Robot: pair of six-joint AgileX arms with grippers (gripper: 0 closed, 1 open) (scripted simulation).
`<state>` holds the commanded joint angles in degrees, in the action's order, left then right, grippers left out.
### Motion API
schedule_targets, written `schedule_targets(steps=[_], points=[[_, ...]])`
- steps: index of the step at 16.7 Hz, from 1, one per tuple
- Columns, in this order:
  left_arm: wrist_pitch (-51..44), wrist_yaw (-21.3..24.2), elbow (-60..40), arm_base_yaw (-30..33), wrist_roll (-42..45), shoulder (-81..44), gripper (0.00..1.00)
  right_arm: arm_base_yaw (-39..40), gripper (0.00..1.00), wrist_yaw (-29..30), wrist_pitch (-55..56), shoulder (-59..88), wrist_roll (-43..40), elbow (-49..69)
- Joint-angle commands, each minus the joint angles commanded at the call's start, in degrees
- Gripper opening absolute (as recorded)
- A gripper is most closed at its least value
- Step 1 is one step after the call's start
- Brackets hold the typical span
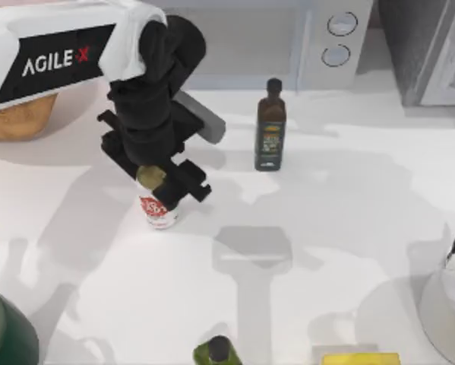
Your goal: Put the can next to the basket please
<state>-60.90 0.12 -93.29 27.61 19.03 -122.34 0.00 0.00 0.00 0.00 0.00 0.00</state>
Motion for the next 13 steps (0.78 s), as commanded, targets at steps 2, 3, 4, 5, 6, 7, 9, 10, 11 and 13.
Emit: schedule_targets(steps=[2, 3, 4, 5, 6, 7, 9, 10, 11, 13], points=[[0.00, 0.00, 0.00, 0.00, 0.00, 0.00, 0.10, 0.00, 1.00, 0.00, 0.00, 0.00, 0.00, 0.00], [0.00, 0.00, 0.00, 0.00, 0.00, 0.00, 0.02, 0.00, 1.00, 0.00, 0.00, 0.00, 0.00, 0.00], [0.00, 0.00, 0.00, 0.00, 0.00, 0.00, 0.00, 0.00, 1.00, 0.00, 0.00, 0.00, 0.00, 0.00], [0.00, 0.00, 0.00, 0.00, 0.00, 0.00, 0.00, 0.00, 1.00, 0.00, 0.00, 0.00, 0.00, 0.00], [0.00, 0.00, 0.00, 0.00, 0.00, 0.00, 0.00, 0.00, 1.00, 0.00, 0.00, 0.00, 0.00, 0.00], [0.00, 0.00, 0.00, 0.00, 0.00, 0.00, 0.00, 0.00, 1.00, 0.00, 0.00, 0.00, 0.00, 0.00], [0.00, 0.00, 0.00, 0.00, 0.00, 0.00, 0.00, 0.00, 1.00, 0.00, 0.00, 0.00, 0.00, 0.00], [0.00, 0.00, 0.00, 0.00, 0.00, 0.00, 0.00, 0.00, 1.00, 0.00, 0.00, 0.00, 0.00, 0.00], [0.00, 0.00, 0.00, 0.00, 0.00, 0.00, 0.00, 0.00, 1.00, 0.00, 0.00, 0.00, 0.00, 0.00], [-0.08, 0.04, 0.05, -0.15, 0.12, 0.20, 0.00, 0.00, 1.00, 0.00, 0.00, 0.00, 0.00, 0.00]])
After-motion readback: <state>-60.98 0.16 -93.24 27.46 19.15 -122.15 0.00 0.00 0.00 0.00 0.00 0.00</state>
